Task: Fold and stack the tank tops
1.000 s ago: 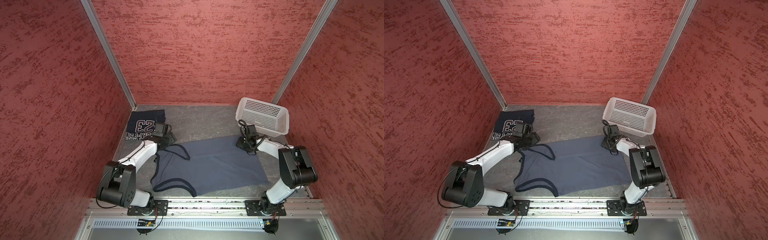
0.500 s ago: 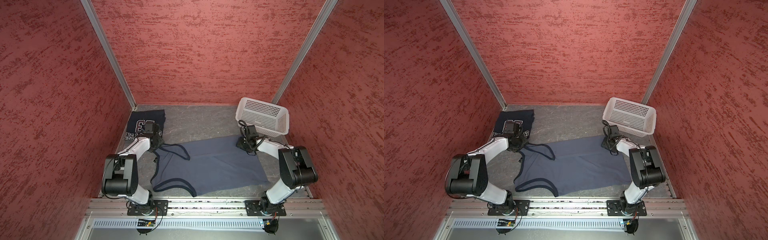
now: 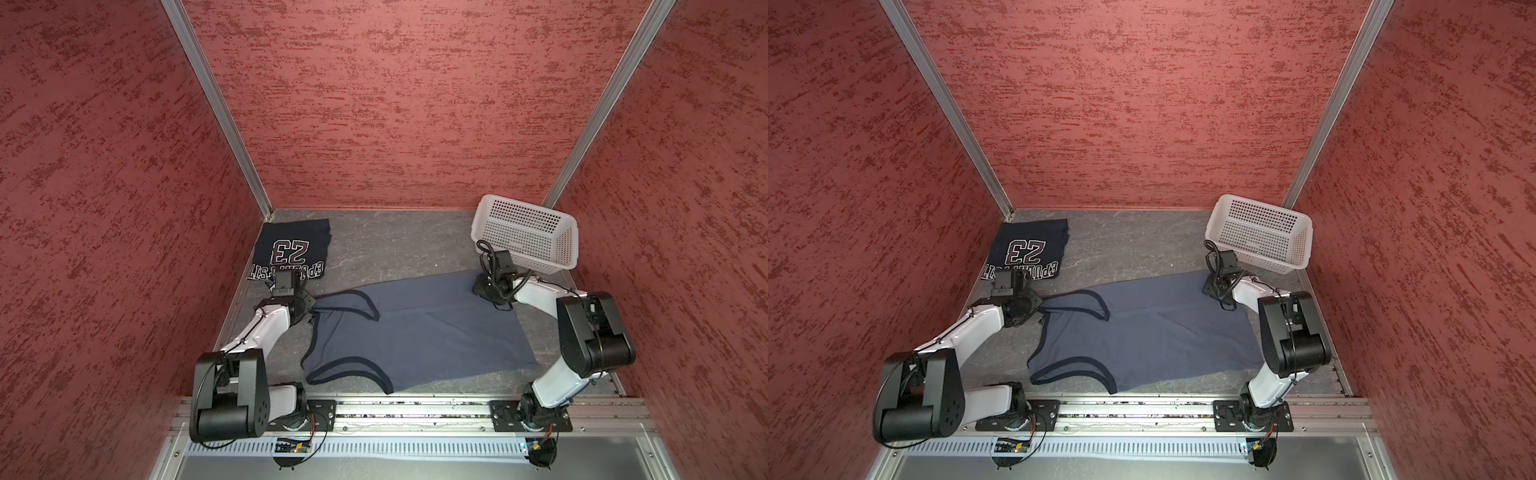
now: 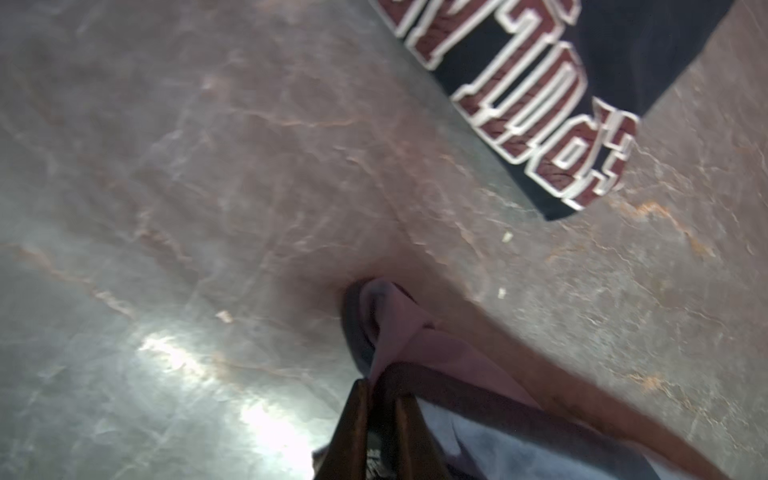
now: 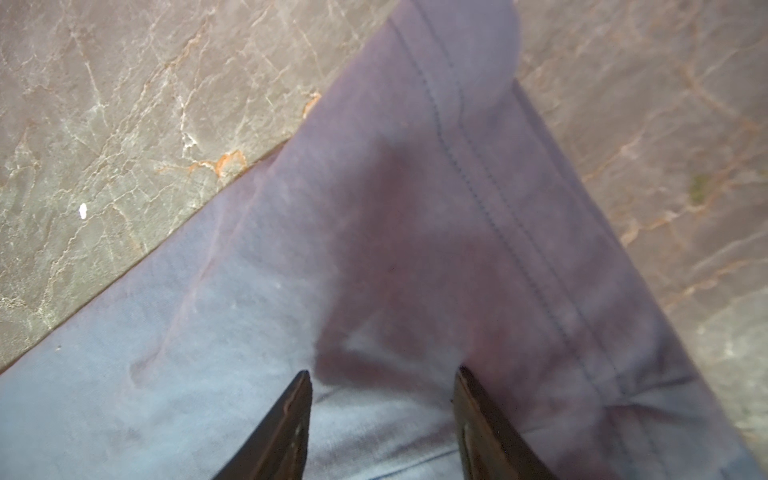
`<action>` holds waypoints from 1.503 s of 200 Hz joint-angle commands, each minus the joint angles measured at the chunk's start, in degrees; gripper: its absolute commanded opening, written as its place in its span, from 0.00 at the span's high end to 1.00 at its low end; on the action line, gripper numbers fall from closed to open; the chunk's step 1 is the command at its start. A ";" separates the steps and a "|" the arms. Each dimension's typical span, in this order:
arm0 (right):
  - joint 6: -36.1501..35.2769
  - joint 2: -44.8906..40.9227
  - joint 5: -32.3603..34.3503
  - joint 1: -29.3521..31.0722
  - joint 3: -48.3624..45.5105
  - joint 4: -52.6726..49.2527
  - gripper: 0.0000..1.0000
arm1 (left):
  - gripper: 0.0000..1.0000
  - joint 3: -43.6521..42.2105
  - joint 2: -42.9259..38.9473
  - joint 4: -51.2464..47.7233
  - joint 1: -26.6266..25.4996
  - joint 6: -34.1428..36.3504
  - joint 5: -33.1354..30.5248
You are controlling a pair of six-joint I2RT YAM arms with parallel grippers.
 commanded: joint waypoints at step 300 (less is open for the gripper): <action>-0.10 -18.45 0.09 -0.10 -2.00 -13.64 0.30 | 0.02 5.03 -6.67 -3.76 13.07 -0.35 17.11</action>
